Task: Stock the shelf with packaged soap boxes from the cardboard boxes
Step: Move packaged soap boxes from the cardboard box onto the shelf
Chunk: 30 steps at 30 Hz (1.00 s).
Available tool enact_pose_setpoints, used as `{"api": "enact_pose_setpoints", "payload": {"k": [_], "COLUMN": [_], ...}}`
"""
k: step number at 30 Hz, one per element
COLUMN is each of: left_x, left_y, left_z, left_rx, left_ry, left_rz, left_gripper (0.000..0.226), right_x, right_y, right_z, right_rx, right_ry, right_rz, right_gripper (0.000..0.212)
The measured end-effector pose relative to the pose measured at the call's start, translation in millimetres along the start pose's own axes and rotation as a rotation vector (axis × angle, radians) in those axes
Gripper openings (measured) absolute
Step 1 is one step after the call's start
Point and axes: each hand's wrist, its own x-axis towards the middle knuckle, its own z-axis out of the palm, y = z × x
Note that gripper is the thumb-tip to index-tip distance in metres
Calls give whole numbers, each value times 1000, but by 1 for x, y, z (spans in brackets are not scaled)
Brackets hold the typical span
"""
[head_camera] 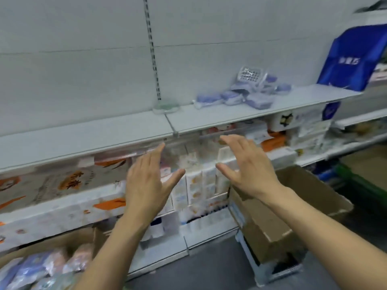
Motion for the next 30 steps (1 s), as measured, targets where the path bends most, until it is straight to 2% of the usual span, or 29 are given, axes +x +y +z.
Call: {"api": "enact_pose_setpoints", "payload": {"k": [6,10,18,25,30], "left_x": [58,96,199,309,370], "left_y": [103,159,250,305,334], "left_z": [55,103,217,304,350], "left_rx": [-15,-78,-183,-254,-227], "left_ry": [-41,-80,-128,-160,-211], "left_rz": [195,256,241,167,199], "left_gripper": [83,87,80,76,77], "right_x": [-18,-15,41,123,167], "right_y": [112,185,344,468,537], "right_z": [-59,-83,-101,-91,-77], "right_rx": [-77,-105,-151,-100,-69], "right_ry": [62,75,71,-19,-99], "right_rz": [180,264,305,289,283], "right_gripper": [67,63,58,60,63]}}
